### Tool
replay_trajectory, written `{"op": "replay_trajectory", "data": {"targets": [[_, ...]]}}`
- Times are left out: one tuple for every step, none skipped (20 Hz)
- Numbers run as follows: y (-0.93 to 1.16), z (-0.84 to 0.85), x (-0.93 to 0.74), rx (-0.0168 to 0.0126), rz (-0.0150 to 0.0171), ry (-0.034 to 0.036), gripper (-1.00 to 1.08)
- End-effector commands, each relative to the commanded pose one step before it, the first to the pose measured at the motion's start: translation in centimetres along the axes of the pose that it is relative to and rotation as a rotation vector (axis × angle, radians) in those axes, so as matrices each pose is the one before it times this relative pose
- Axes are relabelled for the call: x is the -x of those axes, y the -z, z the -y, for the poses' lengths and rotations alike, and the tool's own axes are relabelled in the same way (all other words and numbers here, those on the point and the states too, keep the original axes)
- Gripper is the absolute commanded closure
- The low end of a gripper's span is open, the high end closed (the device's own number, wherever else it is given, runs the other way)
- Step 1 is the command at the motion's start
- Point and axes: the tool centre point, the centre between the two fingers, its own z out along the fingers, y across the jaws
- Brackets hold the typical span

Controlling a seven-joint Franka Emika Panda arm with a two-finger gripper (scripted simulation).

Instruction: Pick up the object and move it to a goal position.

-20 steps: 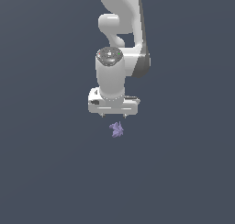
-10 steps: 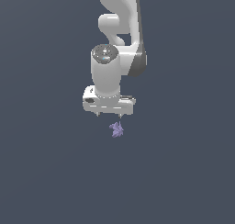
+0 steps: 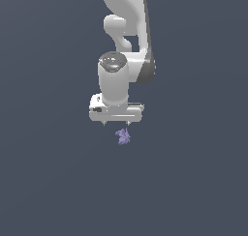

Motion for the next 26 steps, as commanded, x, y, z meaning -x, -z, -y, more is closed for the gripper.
{"op": "replay_trajectory", "data": {"targets": [[-0.746,0.288,-0.047,-0.0005,0.00035,0.04014,-0.92],[-0.352,0.135,-0.031,-0.00031,-0.00009,0.01953,-0.92],[-0.38,0.148,-0.034,-0.00043,-0.00012,0.0211,-0.92],[-0.409,0.161,-0.036,-0.00056,-0.00016,0.02269,-0.92],[-0.437,0.173,-0.039,-0.0007,-0.00021,0.02426,-0.92],[-0.463,0.185,-0.042,-0.00085,-0.00027,0.02572,-0.92],[-0.449,0.181,-0.042,-0.00093,-0.00031,0.02493,-0.92],[-0.419,0.171,-0.04,-0.00097,-0.00035,0.02331,-0.92],[-0.39,0.16,-0.038,-0.00098,-0.00037,0.02168,-0.92],[-0.36,0.149,-0.036,-0.00097,-0.00039,0.02007,-0.92],[-0.331,0.138,-0.034,-0.00095,-0.0004,0.01845,-0.92],[-0.302,0.127,-0.032,-0.00091,-0.0004,0.01683,-0.92],[-0.273,0.116,-0.029,-0.00086,-0.00039,0.01523,-0.92],[-0.244,0.104,-0.027,-0.0008,-0.00037,0.01361,-0.92],[-0.215,0.092,-0.024,-0.00073,-0.00035,0.01201,-0.92],[-0.186,0.08,-0.021,-0.00065,-0.00032,0.0104,-0.92],[-0.157,0.068,-0.018,-0.00056,-0.00028,0.00879,-0.92],[-0.129,0.055,-0.015,-0.00047,-0.00024,0.00719,-0.92],[-0.1,0.043,-0.012,-0.00037,-0.00019,0.00559,-0.92],[-0.071,0.029,-0.008,-0.00026,-0.00014,0.00396,-0.92],[-0.043,0.018,-0.005,-0.00016,-0.00008,0.00239,-0.92],[-0.014,0.009,-0.003,-0.00006,-0.00003,0.00084,-0.92],[0.055,-0.019,0.027,0.00004,0.00081,-0.00491,-0.92],[-0.039,-0.002,0.001,0.0,0.0,0.0,-0.92],[-0.117,-0.005,0.004,0.0,0.0,0.0,-0.92],[-0.195,-0.009,0.008,0.0,0.0,0.0,-0.92]]}}
